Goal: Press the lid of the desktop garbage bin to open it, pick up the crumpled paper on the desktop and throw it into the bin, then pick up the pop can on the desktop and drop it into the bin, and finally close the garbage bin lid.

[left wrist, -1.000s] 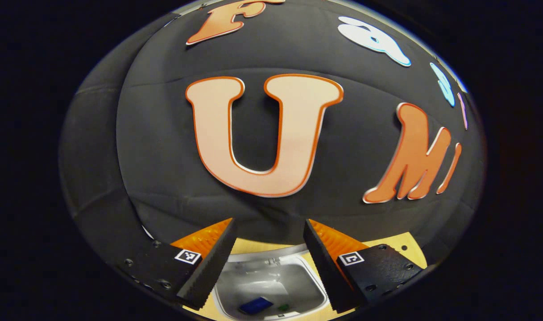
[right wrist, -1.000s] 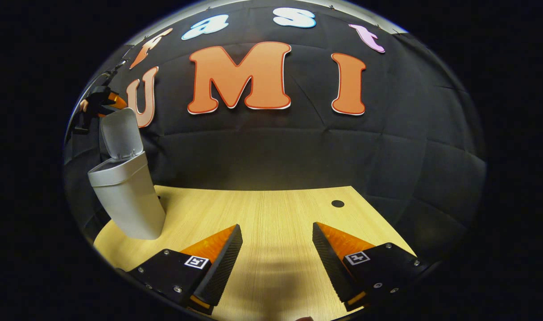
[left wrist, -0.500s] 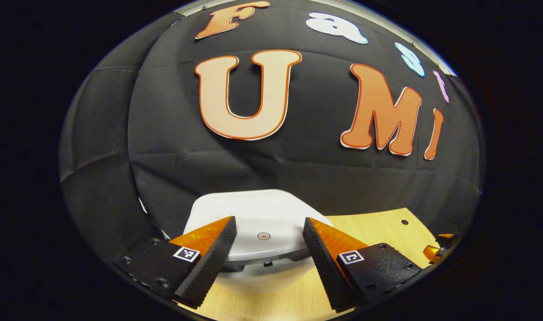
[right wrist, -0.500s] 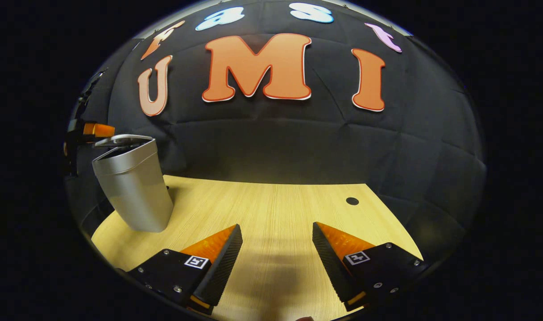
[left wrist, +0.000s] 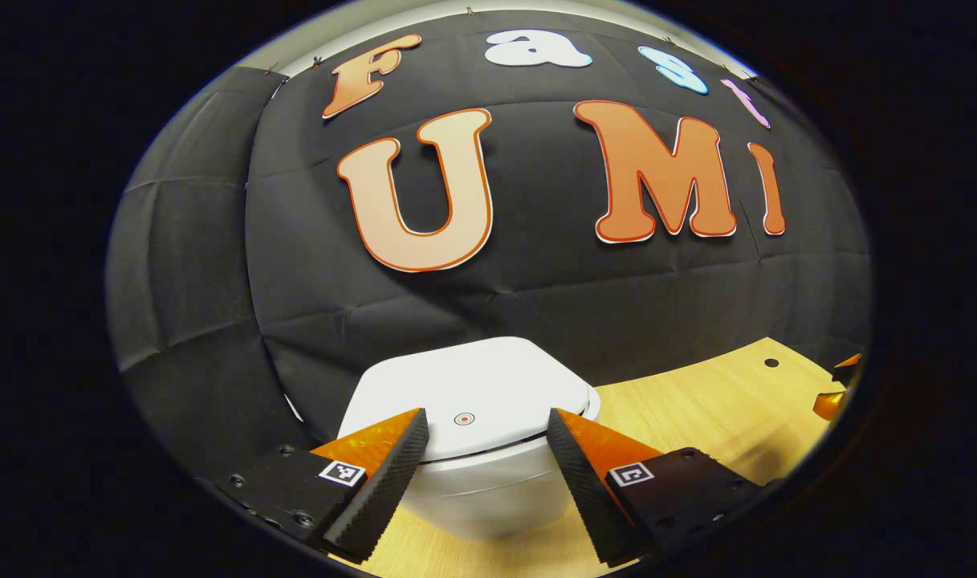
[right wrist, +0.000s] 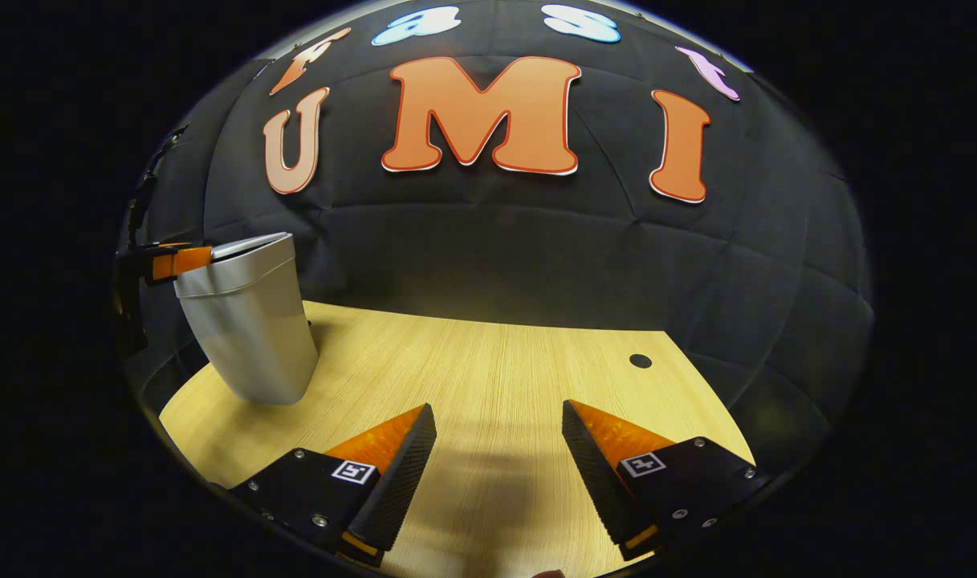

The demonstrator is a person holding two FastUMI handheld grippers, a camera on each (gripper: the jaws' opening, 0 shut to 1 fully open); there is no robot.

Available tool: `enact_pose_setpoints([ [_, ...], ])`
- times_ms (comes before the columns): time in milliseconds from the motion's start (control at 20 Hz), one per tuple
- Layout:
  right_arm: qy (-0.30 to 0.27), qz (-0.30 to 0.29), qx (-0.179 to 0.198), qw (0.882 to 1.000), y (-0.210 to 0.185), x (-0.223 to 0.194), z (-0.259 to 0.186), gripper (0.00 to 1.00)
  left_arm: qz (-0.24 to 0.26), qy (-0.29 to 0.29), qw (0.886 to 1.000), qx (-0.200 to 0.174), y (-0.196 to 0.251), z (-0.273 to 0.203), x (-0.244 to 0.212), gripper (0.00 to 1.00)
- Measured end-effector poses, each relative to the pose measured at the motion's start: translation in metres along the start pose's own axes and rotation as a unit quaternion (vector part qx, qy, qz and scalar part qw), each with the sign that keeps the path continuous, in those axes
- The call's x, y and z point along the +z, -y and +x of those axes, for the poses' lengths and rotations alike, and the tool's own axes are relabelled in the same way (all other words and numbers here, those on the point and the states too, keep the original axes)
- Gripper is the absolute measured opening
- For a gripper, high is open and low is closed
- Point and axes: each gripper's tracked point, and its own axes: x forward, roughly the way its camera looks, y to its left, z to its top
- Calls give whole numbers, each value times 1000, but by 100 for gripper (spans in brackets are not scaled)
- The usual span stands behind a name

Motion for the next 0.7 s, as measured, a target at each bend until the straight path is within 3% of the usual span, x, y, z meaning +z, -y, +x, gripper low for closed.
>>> enact_pose_setpoints([
  [250, -2, -4, 5, 1000, -4, -2, -1, 95, -12, -6, 1000, 1, -12, -3, 5, 95],
  [500, -1, -12, 5, 1000, -4, 1, -4, 95, -80, -4, 997, 3, -15, 5, 14, 96],
  [700, 1, -10, 4, 1000, -2, 4, -4, 95, -72, -20, 997, 22, -16, 13, 11, 96],
])
